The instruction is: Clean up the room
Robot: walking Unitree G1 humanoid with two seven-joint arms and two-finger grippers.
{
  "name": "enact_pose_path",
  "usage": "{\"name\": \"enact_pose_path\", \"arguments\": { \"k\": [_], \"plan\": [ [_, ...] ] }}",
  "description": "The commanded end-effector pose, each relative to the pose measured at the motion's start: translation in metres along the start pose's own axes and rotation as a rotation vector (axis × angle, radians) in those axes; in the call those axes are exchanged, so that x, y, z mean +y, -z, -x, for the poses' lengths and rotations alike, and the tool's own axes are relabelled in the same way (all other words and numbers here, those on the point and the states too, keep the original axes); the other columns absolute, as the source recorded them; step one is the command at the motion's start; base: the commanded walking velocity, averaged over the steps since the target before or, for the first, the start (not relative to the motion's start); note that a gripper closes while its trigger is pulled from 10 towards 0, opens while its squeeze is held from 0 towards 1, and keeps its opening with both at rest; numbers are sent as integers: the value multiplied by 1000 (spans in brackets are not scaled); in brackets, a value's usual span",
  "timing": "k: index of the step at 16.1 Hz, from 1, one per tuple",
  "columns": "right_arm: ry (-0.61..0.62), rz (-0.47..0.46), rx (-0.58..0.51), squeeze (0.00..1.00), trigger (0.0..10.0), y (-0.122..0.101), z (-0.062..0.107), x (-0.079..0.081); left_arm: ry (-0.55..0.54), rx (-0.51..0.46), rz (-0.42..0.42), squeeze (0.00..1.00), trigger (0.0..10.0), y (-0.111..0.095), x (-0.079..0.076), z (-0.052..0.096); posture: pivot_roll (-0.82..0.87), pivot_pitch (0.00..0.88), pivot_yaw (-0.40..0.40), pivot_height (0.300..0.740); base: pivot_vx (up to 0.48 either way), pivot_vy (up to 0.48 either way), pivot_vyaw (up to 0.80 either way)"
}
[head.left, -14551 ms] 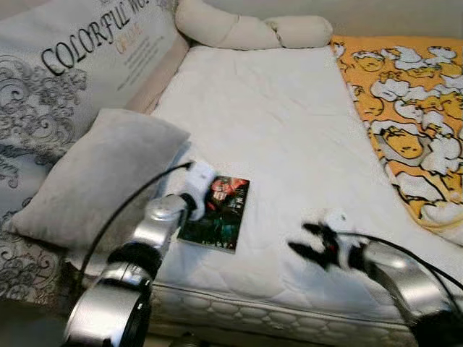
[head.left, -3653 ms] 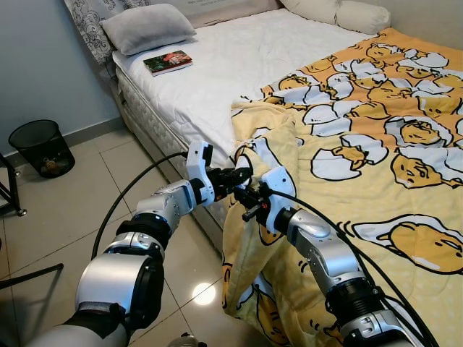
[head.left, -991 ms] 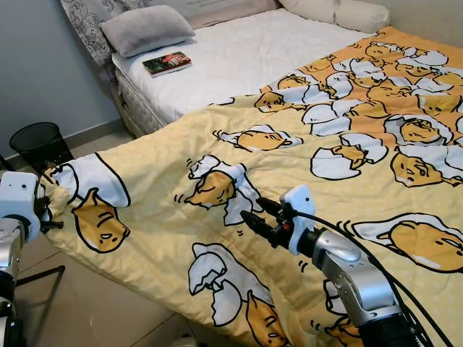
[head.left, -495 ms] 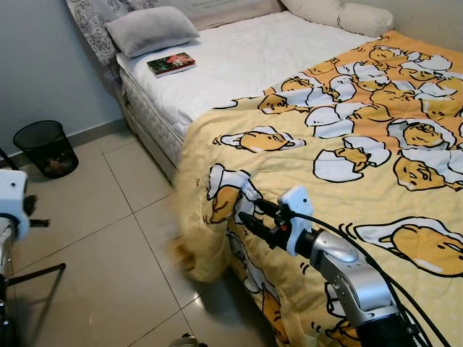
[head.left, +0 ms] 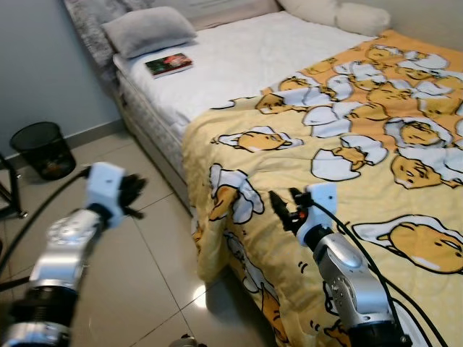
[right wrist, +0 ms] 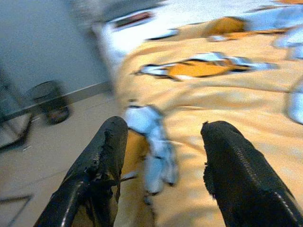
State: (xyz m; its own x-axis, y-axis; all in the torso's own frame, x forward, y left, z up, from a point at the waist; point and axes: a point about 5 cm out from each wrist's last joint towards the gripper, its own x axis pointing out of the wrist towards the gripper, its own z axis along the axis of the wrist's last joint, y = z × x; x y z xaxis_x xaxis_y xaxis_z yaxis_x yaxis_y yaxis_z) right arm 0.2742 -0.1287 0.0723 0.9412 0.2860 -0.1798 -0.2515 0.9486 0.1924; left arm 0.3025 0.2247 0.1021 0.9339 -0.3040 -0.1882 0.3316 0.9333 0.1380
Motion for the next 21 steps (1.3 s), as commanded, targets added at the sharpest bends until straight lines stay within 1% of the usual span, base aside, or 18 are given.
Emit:
{"name": "enact_pose_path", "arguments": {
  "k": [1, 2, 3, 4, 5, 7, 9, 11, 13, 16, 19, 21],
  "plan": [
    [51, -1, -16, 0, 10000, -1, 1, -4, 28, -10, -2, 0, 10000, -2, -14, -2, -34, 0, 63, 740, 0, 0, -656],
    [83, -8, -18, 0, 10000, 0, 2, -5, 34, -27, 3, 0, 10000, -4, -25, -4, -32, 0, 60, 740, 0, 0, -800],
    [107, -11, -11, 0, 10000, 1, 3, -7, 33, -33, -2, 0, 10000, -5, -28, -4, -29, 0, 56, 740, 0, 0, -800],
    [166, -14, -1, 0, 10000, 3, 4, -12, -7, -32, -20, 0, 10000, -6, -32, -8, -28, 0, 57, 740, 0, 0, -800],
    [205, -18, -2, 0, 10000, 4, 6, -15, -38, -37, -21, 0, 10000, -7, -34, -9, -31, 0, 60, 740, 0, 0, -800],
    [261, 22, 19, 0, 10000, 5, 9, -21, -56, -42, 35, 0, 10000, -6, -35, -5, -38, 0, 64, 740, 0, 0, -800],
    [273, 7, 11, 0, 10000, 4, 11, -22, -60, -19, 49, 0, 10000, -1, -37, 1, -34, 0, 60, 740, 0, 0, -800],
    [272, -7, 14, 0, 10000, 4, 15, -20, -153, 7, 56, 0, 10000, 8, -34, 12, -15, 0, 39, 740, 0, 0, -800],
    [274, -1, 21, 0, 10000, 5, 16, -17, -166, -1, 53, 0, 10000, 10, -39, 19, -13, 0, 30, 740, 0, 0, -800],
    [271, 9, 30, 0, 10000, 3, 18, -17, -174, 10, 72, 0, 10000, 13, -44, 23, -15, 0, 15, 740, 0, 0, -800],
    [271, 14, 31, 0, 10000, 1, 20, -18, -177, 3, 61, 0, 10000, 12, -45, 24, -15, 0, 10, 740, 0, 0, -800],
    [281, 19, 20, 0, 10000, -1, 23, -20, -172, -12, 37, 0, 10000, 8, -48, 24, -13, 0, 2, 740, 0, 0, -800]
  ]
}}
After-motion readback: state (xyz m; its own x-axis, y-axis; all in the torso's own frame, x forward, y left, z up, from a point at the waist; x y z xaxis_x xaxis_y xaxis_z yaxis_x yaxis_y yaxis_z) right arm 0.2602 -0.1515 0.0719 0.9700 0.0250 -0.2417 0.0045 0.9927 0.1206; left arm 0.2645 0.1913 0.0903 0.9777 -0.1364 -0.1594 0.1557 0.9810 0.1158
